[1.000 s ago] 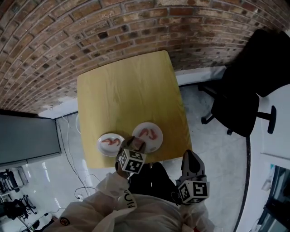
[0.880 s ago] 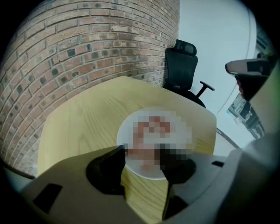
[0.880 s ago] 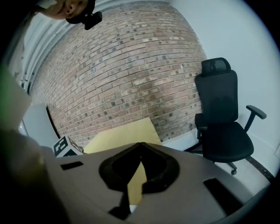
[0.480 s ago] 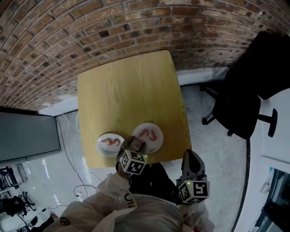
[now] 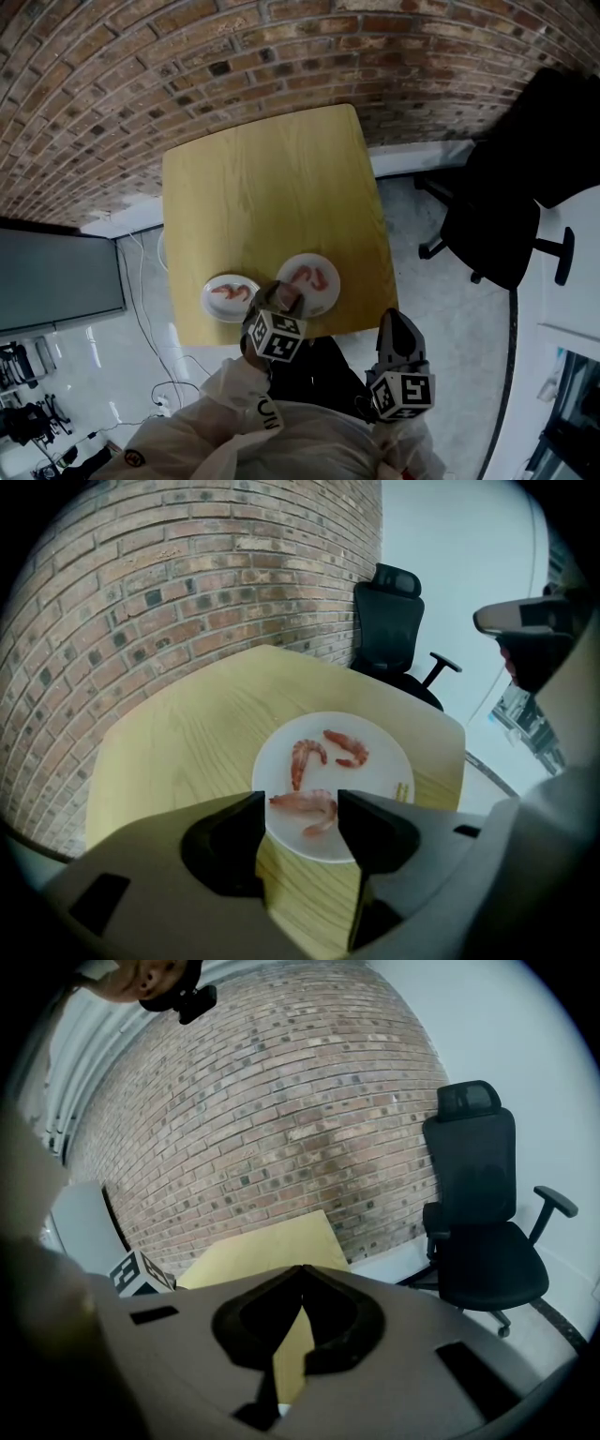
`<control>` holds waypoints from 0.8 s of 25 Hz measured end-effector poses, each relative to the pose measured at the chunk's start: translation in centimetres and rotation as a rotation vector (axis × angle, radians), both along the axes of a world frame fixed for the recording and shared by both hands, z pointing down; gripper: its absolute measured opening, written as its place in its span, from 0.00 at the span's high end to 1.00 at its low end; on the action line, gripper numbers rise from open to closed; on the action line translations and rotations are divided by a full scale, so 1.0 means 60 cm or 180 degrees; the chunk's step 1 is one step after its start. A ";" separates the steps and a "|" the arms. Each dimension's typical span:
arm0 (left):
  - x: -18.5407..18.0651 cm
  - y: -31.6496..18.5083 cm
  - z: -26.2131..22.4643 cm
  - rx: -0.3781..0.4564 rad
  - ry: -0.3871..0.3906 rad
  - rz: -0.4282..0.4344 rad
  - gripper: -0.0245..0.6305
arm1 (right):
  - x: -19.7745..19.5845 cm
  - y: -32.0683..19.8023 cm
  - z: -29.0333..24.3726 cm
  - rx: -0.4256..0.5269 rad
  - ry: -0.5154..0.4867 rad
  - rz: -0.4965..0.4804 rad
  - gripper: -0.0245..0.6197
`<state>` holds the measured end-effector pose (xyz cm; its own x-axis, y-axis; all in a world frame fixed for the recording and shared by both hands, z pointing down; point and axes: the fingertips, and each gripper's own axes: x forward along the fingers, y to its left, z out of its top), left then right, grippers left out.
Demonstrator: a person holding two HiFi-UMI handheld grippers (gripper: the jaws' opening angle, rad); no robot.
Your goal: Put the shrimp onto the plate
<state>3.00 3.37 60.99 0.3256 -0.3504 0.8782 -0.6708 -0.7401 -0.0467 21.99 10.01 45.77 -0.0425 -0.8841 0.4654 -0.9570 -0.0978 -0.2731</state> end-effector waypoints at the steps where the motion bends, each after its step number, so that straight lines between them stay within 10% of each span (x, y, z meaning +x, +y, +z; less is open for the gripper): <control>1: -0.002 0.000 -0.003 0.0008 0.0008 -0.0010 0.61 | -0.002 -0.001 -0.001 0.0005 0.0000 -0.0013 0.93; 20: -0.169 0.015 -0.045 0.0186 0.0090 -0.0579 0.61 | -0.170 -0.036 -0.028 0.0113 -0.0010 -0.0609 0.93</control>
<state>-7.13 4.29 58.31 0.2766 -0.4558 0.8460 -0.7950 -0.6031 -0.0651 11.78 7.87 44.11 -0.2128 -0.8757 0.4335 -0.9563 0.0957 -0.2763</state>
